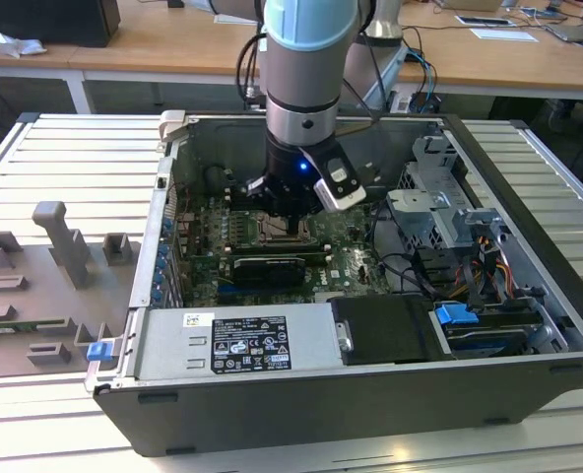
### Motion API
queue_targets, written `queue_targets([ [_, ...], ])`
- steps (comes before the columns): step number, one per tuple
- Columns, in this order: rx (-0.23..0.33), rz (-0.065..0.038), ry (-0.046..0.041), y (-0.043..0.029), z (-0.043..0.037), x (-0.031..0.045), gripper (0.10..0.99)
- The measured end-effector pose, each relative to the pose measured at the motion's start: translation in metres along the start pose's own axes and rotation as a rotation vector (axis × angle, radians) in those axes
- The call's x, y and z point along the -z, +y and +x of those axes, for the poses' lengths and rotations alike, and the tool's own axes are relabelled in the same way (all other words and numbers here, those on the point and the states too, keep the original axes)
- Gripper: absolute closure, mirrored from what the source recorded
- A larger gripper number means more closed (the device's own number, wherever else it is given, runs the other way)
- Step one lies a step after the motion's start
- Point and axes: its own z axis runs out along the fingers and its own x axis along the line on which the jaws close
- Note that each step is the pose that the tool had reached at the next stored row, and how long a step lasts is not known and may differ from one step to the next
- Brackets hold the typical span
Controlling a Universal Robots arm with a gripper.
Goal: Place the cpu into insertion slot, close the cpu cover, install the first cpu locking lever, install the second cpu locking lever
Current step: 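Install the second cpu locking lever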
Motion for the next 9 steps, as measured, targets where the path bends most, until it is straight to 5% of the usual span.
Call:
queue_targets([
  [4, 0.001, -0.001, 0.0000, 0.0001, 0.0221, -0.0005, 0.980],
  [9, 0.007, -0.002, 0.0006, -0.0009, 0.0291, -0.0134, 0.980],
])
